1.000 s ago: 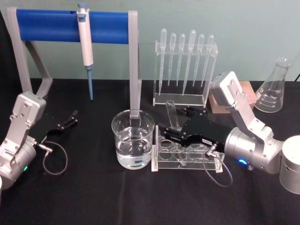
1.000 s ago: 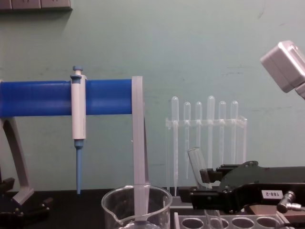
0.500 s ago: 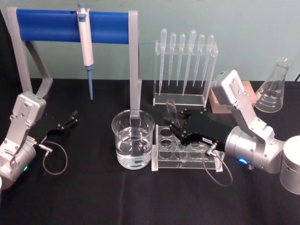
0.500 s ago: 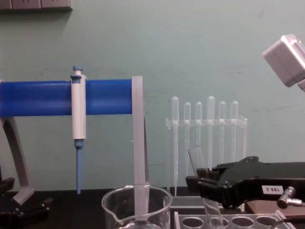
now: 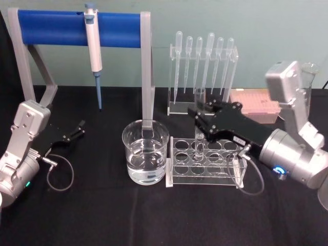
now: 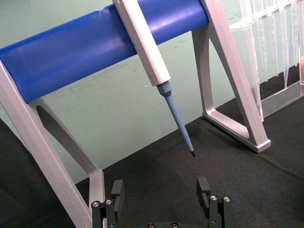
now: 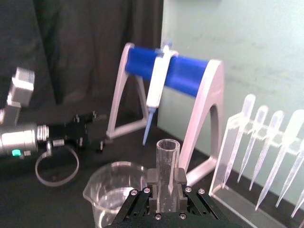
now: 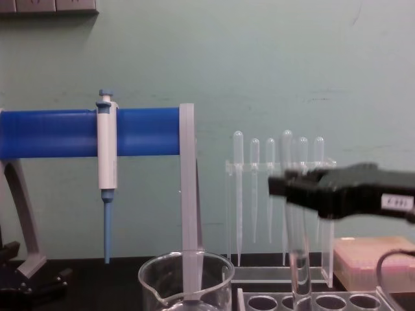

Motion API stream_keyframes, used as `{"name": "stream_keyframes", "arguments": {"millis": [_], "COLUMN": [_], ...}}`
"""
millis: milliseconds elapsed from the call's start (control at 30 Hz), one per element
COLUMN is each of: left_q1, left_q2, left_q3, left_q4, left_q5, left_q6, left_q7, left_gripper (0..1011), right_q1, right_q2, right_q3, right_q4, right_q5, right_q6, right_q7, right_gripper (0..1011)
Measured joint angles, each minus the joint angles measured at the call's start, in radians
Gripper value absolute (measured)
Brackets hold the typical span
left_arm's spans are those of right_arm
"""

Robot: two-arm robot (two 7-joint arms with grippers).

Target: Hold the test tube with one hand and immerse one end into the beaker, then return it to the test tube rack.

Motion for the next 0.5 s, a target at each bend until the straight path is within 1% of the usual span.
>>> {"name": "stream_keyframes", "arguments": {"millis": [33, 133, 233, 333, 500], "left_q1": [0.000, 0.000, 0.000, 0.000, 0.000], "left_q2": [0.000, 0.000, 0.000, 0.000, 0.000], "left_q3": [0.000, 0.000, 0.000, 0.000, 0.000], "left_q4": [0.000, 0.000, 0.000, 0.000, 0.000], "left_q5": [0.000, 0.000, 0.000, 0.000, 0.000], "left_q6": [0.000, 0.000, 0.000, 0.000, 0.000], "left_q7": [0.000, 0.000, 0.000, 0.000, 0.000], "left_gripper": [1000, 1000, 1000, 1000, 1000], "right_q1": [-0.010, -0.024, -0.031, -0.036, -0.036], "right_q2": [-0.001, -0.001, -0.001, -0.001, -0.001], "right_q3": [0.013, 0.032, 0.043, 0.046, 0.046], "right_q4": [-0.013, -0.034, -0.046, -0.051, -0.051], "right_q5": [0.014, 0.036, 0.048, 0.057, 0.057], "right_q6": [-0.009, -0.022, -0.028, -0.031, -0.031], "right_q7": [-0.005, -0.014, -0.023, -0.029, -0.029], "right_gripper": [225, 225, 225, 225, 225]}}
